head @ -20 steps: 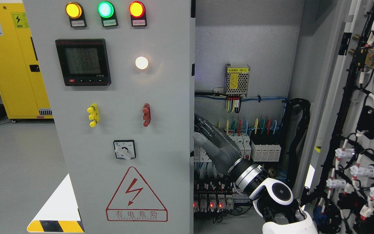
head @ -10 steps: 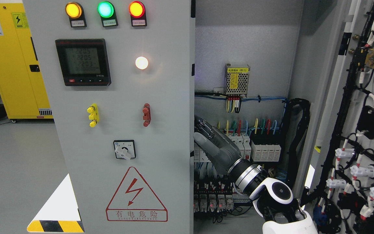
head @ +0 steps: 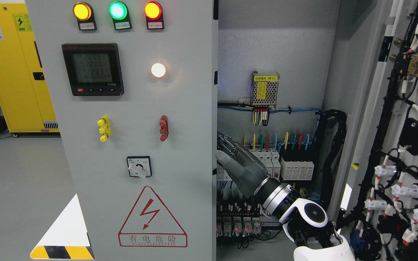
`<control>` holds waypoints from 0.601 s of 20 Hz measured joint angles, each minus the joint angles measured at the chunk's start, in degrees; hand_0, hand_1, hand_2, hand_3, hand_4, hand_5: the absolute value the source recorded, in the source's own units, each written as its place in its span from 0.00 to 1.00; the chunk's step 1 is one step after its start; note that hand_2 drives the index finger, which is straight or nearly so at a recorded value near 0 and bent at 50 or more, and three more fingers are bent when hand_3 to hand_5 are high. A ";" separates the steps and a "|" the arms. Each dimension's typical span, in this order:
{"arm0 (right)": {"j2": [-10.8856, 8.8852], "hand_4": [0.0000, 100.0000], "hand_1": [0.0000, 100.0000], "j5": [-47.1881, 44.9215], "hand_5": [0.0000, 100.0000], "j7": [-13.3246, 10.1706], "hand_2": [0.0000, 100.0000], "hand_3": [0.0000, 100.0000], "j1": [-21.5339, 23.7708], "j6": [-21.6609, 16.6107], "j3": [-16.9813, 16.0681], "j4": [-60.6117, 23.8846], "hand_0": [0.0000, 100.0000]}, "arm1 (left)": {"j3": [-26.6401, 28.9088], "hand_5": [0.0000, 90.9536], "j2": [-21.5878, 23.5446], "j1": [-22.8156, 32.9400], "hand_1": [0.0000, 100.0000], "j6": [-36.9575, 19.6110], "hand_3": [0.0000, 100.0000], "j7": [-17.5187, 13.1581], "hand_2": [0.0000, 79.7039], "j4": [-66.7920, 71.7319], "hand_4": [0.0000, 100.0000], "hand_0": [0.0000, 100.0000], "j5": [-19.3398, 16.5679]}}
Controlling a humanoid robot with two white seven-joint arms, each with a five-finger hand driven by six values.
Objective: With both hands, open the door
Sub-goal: 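Hook the right hand fingers behind the indicator-light door edge, then push the indicator-light door outward with the right hand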
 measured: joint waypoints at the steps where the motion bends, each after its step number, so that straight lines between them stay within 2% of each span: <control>1: 0.00 0.00 0.50 -0.56 0.00 0.02 0.04 0.00 -0.02 0.04 0.00 0.01 0.00 | 0.00 0.00 0.00 0.00 0.56 0.00 0.00 0.00 0.00 0.00 0.00 0.12 0.00; 10: -0.22 0.00 0.50 -3.19 0.00 3.49 0.04 0.00 -0.34 1.06 -0.08 0.03 0.00 | -0.01 0.00 0.00 0.00 0.56 0.01 0.00 -0.14 0.00 0.00 0.00 0.12 -0.02; 12: -0.18 0.00 0.50 -3.42 0.00 5.12 0.04 0.00 -0.55 1.20 0.03 -0.01 0.00 | -0.01 0.00 0.00 0.00 0.56 0.00 0.00 -0.08 0.00 0.00 0.00 0.12 -0.02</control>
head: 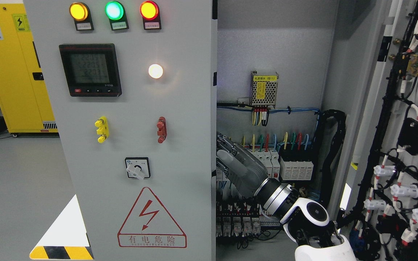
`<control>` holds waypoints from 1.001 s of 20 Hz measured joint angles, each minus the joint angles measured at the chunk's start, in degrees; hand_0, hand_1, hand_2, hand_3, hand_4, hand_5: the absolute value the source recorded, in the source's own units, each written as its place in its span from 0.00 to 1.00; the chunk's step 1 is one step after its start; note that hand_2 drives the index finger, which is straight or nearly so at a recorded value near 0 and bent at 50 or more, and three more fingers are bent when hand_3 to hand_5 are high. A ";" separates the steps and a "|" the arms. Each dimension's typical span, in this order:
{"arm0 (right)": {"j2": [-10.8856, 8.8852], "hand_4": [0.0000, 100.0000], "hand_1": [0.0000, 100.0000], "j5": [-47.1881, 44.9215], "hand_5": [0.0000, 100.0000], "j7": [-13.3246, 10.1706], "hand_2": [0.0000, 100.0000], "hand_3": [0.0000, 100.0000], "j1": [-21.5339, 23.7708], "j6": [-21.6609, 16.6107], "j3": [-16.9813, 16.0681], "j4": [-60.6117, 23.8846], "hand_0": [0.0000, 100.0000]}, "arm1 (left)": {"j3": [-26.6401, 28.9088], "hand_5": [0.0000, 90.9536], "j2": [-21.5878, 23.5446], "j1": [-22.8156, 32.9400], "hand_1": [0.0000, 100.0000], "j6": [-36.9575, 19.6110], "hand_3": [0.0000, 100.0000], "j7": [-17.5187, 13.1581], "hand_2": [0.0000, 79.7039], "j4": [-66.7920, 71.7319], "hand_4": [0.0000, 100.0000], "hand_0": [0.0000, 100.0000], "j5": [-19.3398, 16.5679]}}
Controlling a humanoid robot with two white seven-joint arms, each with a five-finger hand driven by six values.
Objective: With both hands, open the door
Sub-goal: 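Push the indicator-light door outward with the right hand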
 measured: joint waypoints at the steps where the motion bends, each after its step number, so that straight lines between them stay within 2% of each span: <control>1: -0.02 0.00 0.50 -0.09 0.00 0.15 0.04 0.00 -0.05 0.00 -0.04 0.00 0.00 | 0.00 0.00 0.00 0.00 0.56 0.00 0.00 0.04 0.00 0.00 0.00 0.12 0.00; 6: -0.08 0.00 0.50 -0.84 0.00 -0.07 0.04 0.00 -0.16 0.00 -0.09 -0.10 0.00 | 0.00 0.00 0.00 0.00 0.56 0.00 0.00 0.16 0.00 0.00 0.00 0.12 0.00; 14: -0.24 0.00 0.50 -3.47 0.00 0.88 0.04 0.00 0.28 0.00 -0.01 -1.01 0.00 | 0.00 0.00 0.00 0.00 0.56 0.01 0.00 0.17 0.00 0.00 0.00 0.12 0.00; 20: -0.36 0.00 0.50 -4.14 0.00 0.92 0.04 0.00 2.55 0.16 0.90 -2.66 0.00 | 0.00 0.00 0.00 0.00 0.56 0.03 0.00 0.18 0.00 0.00 0.00 0.12 0.00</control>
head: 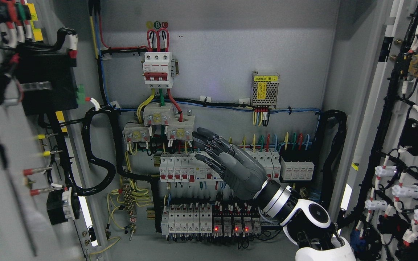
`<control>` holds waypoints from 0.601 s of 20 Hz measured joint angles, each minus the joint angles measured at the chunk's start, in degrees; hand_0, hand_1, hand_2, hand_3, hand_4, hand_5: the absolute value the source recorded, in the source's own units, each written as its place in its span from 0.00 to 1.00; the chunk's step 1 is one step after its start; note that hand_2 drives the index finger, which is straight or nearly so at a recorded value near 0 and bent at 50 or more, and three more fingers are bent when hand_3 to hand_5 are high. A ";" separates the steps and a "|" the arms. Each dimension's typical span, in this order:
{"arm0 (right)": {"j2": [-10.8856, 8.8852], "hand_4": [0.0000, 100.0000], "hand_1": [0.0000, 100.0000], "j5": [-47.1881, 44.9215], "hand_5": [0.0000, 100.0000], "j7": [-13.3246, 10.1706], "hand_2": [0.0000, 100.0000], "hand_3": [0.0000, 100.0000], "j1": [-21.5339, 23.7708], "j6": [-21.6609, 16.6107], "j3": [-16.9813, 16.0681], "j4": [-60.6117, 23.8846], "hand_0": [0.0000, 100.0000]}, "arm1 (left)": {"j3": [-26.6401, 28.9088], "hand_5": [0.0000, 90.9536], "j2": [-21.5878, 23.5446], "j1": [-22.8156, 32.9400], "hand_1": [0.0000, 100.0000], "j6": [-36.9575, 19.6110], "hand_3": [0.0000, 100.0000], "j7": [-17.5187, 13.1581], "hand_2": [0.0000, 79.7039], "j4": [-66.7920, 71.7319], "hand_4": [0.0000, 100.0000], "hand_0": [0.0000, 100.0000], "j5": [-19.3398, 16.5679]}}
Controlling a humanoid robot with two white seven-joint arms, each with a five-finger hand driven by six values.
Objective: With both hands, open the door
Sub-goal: 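Push the indicator-light door outward with the right hand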
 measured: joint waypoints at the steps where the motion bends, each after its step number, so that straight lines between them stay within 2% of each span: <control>1: -0.03 0.00 0.50 -0.05 0.00 0.00 0.04 0.00 0.56 0.03 0.37 -0.35 0.00 | 0.00 0.00 0.00 0.00 0.56 0.00 0.00 0.04 0.00 0.00 0.00 0.12 0.00; 8: -1.26 0.00 0.50 -0.22 0.00 0.24 0.04 0.00 5.51 2.15 4.06 -3.95 0.00 | 0.00 0.00 0.00 0.00 0.56 0.20 0.00 0.02 0.00 0.00 0.00 0.12 0.02; 12: -1.73 0.00 0.50 -0.27 0.00 -0.07 0.04 0.00 8.22 2.60 7.91 -6.50 0.00 | 0.00 0.00 0.00 0.00 0.56 0.23 0.00 -0.13 0.00 0.00 0.00 0.12 0.04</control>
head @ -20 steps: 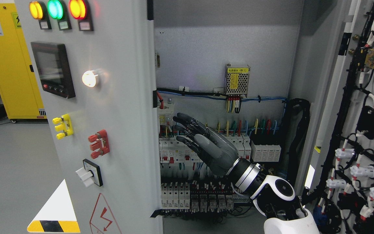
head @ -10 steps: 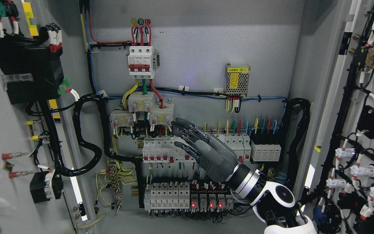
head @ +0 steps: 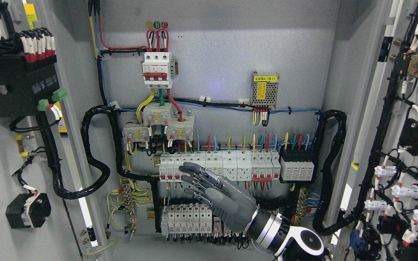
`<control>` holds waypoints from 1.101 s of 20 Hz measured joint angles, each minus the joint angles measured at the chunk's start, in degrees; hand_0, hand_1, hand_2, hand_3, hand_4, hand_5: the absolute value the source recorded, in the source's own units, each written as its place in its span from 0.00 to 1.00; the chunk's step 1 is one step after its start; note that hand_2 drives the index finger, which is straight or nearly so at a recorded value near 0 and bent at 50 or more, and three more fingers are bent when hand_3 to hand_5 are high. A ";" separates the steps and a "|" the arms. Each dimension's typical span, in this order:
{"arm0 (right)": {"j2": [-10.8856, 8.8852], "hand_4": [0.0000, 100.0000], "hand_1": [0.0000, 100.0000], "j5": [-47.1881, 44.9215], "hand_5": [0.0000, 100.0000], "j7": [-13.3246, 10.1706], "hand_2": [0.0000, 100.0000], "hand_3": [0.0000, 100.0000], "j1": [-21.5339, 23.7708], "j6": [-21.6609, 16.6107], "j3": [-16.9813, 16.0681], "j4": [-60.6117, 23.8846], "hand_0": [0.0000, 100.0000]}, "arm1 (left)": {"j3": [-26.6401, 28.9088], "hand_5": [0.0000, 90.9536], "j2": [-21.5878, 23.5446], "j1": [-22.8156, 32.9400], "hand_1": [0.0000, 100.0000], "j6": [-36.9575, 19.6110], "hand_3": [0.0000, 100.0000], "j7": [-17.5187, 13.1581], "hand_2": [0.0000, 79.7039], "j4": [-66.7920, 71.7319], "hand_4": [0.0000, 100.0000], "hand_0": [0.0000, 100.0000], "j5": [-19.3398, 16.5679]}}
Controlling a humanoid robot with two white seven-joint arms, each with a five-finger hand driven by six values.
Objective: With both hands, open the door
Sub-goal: 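Withdraw the right hand down and out of the cabinet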
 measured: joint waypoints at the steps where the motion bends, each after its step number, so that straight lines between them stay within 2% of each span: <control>1: -0.10 0.00 0.50 -0.02 0.00 -0.13 0.04 0.00 0.50 0.01 1.28 -0.63 0.00 | 0.00 0.00 0.00 0.00 0.56 -0.07 0.00 0.00 0.00 0.00 0.00 0.12 0.00; 7: -0.13 0.00 0.50 -0.03 0.00 -0.32 0.04 0.00 2.50 0.05 9.03 -2.89 0.00 | 0.02 0.00 0.00 0.00 0.56 -0.21 0.00 -0.02 0.00 0.00 0.00 0.12 0.01; 15: 2.67 0.00 0.50 0.06 0.00 -0.53 0.04 0.00 2.45 0.06 18.05 -3.25 0.00 | 0.01 0.00 0.00 0.00 0.56 -0.22 0.00 -0.02 0.00 0.00 0.00 0.12 0.02; 22: 4.73 0.00 0.50 -0.10 0.00 -0.58 0.04 0.00 1.99 -0.40 23.72 -3.39 0.00 | 0.01 0.00 0.00 0.00 0.56 -0.22 0.00 -0.03 0.00 0.00 0.00 0.12 0.02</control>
